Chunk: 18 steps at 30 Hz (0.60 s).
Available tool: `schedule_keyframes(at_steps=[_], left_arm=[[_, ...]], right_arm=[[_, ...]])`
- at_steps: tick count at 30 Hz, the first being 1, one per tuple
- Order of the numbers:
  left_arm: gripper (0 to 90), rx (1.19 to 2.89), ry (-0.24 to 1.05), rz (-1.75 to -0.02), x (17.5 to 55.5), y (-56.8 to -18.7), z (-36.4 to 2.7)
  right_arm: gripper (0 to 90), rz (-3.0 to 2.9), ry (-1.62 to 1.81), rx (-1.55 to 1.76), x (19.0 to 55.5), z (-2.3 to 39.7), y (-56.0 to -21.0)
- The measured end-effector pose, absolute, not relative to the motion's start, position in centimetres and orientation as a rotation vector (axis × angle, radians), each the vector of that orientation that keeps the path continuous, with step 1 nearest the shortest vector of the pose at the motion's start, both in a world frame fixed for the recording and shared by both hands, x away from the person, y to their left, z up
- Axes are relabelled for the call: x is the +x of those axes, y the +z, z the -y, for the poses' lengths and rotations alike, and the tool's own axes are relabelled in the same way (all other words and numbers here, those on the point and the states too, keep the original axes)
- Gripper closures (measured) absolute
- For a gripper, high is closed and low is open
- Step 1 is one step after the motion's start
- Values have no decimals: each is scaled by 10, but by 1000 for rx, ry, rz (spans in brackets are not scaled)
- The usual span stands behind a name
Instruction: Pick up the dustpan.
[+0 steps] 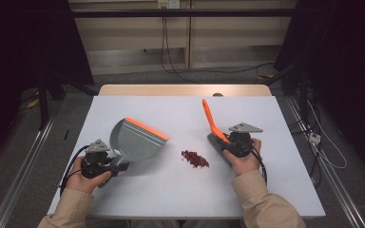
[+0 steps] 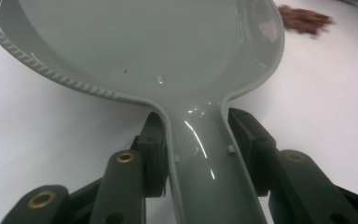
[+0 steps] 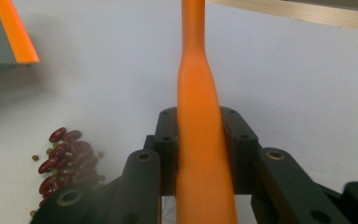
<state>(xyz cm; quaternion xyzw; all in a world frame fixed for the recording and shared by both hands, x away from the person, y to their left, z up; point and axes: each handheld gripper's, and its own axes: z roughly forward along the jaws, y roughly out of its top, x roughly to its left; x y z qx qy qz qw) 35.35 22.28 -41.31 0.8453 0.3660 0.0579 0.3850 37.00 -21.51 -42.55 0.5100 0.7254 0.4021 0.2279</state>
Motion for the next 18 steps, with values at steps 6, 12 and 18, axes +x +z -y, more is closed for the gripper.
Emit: schedule_keyframes(at_steps=[6,12,18], left_arm=[[603,2194,106,-829,349,-414,-211],[603,2246,58,-758,343,-419,-200],[603,2274,29,-713,339,-420,-196]], right_arm=[[712,-1994,1128,1383,370,213,-424],[712,-1986,1139,1381,370,213,-422],[712,-1987,1147,1375,370,209,-422]])
